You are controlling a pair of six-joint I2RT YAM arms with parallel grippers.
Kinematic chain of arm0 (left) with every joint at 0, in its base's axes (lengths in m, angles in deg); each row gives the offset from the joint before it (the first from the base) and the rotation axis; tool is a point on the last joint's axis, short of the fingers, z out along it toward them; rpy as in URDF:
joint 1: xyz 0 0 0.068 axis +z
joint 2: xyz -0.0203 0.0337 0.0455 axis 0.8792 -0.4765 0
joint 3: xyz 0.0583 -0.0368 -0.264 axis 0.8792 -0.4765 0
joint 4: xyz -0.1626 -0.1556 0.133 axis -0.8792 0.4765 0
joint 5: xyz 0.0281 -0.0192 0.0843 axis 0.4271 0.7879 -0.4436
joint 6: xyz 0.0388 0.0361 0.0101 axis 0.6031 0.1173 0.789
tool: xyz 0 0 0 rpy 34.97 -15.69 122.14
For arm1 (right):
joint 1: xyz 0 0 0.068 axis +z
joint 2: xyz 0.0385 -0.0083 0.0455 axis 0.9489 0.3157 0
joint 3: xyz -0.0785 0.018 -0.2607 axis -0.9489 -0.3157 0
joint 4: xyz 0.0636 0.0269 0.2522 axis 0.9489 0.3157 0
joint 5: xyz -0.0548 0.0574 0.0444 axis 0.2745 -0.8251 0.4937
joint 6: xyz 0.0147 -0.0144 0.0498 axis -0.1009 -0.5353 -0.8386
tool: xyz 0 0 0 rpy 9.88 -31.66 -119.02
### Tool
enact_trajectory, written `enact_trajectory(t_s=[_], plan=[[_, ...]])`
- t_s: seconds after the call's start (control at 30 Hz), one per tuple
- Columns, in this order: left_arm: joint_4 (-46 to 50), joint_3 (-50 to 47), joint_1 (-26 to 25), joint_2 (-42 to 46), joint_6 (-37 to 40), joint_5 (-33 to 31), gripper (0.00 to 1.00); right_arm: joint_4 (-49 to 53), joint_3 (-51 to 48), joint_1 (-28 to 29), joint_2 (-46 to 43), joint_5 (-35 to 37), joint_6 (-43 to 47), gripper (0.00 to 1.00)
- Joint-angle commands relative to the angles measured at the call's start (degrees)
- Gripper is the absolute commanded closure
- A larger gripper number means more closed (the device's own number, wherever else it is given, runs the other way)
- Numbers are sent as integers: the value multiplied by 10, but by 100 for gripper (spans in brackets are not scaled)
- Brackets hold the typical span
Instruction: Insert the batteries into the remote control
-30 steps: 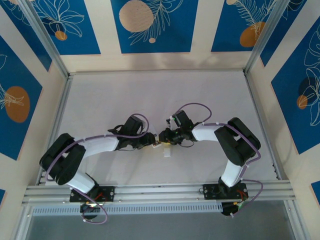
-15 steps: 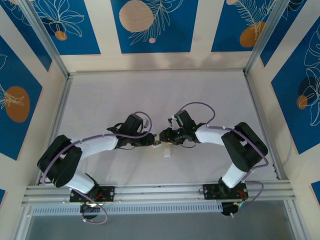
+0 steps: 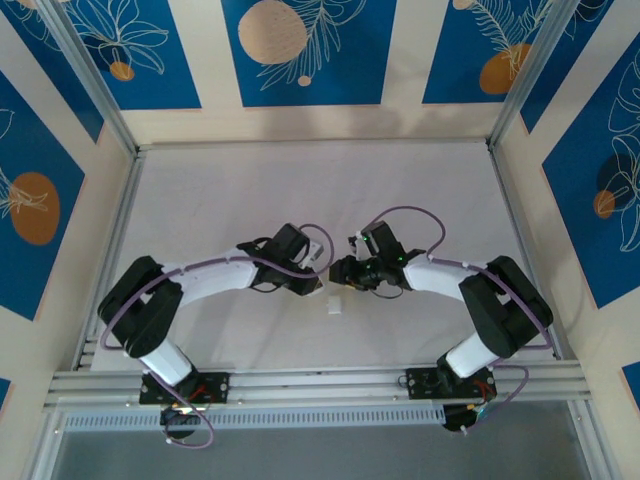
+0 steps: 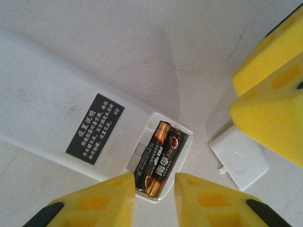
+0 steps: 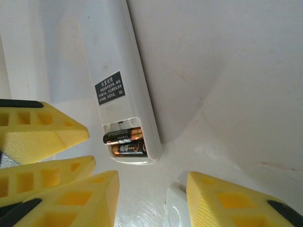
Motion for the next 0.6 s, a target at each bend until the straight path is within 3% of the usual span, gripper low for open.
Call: enact_trajectory(t_s=[0.0, 0.57], plan=[[31, 19, -3, -6, 49, -42, 72, 11, -12, -3, -15, -9, -3, 57], [57, 44, -7, -59, 78, -23, 72, -9, -27, -7, -14, -19, -7, 57]])
